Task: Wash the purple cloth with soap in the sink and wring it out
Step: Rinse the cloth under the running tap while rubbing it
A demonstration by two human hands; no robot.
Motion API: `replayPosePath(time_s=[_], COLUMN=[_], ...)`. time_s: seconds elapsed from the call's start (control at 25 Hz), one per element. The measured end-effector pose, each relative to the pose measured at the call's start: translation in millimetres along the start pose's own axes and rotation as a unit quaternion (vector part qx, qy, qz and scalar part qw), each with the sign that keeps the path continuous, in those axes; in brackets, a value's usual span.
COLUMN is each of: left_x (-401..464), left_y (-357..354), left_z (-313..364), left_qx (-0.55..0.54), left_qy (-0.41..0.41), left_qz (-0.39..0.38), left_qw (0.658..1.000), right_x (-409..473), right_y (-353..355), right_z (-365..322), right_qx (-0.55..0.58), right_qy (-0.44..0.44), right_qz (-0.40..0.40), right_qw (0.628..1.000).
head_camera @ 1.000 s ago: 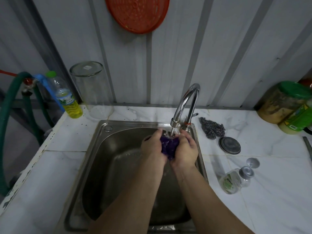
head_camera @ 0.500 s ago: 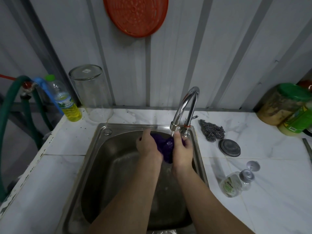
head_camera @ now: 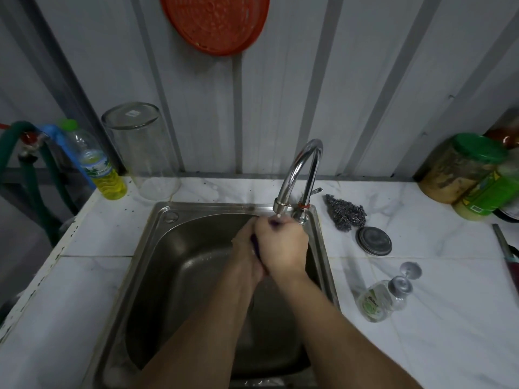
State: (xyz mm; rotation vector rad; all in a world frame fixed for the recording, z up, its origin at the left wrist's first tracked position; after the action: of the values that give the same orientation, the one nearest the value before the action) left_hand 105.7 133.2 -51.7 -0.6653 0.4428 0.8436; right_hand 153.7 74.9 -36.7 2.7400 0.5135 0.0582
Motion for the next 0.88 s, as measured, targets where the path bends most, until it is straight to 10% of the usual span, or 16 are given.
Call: replayPosePath(time_s=[0.2,0.44,0.68,0.88], left_x=[-3,17,6,-7], left_y=[2,-8,-15,-20], left_z=[-23,17,4,-20], left_qx=[0.083,-0.035,-0.025,0.021], left_qy=[0.012,0.046,0.018,0.025], left_qz=[0.017,0.128,0.022,-0.032], left_qw=[0.996,0.99,0.999,0.999], right_x=[49,-41,-11,49], right_y=[14,8,13,20], right_z=[20,21,1,11], right_qx=[-0.002,0.128,0.004,-0.016], right_qy=[-0.176,-0.094,0.01,-0.134], right_qz=[0.023,-0.024,0.03,0.02], right_qw=[0.984,0.987,0.999,0.991])
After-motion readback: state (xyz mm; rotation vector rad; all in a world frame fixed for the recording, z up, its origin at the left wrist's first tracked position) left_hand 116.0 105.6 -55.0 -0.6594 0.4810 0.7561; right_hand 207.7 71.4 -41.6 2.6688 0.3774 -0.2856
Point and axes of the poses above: each hand's wrist, its own x-axis towards the middle knuckle, its own y-axis out of the back of the hand, z = x × y, the point moved 2 cm from there along x, towards the middle knuckle, and after that the axes turned 6 degrees about x, right-handed, at the moved point
